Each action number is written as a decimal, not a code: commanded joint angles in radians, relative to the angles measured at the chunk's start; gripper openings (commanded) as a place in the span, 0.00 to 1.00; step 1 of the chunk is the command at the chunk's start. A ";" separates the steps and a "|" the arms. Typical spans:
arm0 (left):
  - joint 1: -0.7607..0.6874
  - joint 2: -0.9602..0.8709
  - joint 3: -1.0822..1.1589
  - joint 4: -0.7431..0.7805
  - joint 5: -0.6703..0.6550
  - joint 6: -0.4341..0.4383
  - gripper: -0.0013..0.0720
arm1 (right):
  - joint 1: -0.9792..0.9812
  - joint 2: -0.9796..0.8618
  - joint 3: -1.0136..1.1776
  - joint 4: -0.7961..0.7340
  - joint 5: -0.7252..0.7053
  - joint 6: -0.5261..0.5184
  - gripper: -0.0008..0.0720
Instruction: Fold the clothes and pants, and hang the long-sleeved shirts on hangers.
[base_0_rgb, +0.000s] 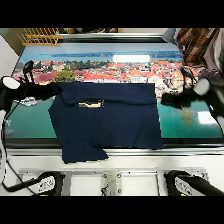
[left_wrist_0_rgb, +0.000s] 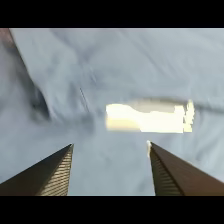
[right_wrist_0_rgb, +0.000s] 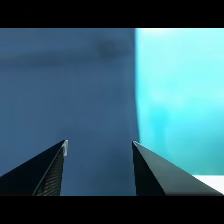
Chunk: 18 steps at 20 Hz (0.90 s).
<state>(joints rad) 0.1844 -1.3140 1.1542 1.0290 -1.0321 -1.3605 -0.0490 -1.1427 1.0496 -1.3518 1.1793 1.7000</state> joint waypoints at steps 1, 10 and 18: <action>-0.055 0.158 -0.190 0.000 -0.014 -0.001 0.68 | -0.053 0.300 -0.339 -0.005 0.064 0.225 0.64; -0.149 0.322 -0.404 -0.003 0.045 -0.001 0.68 | -0.059 0.735 -0.843 0.142 -0.031 0.582 0.86; -0.149 0.323 -0.404 -0.003 0.045 -0.001 0.68 | -0.053 0.645 -0.875 0.158 -0.215 0.532 0.86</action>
<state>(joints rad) 0.0360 -0.9943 0.7532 1.0256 -0.9886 -1.3632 -0.1032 -0.4648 0.1852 -1.2098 1.0481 2.2631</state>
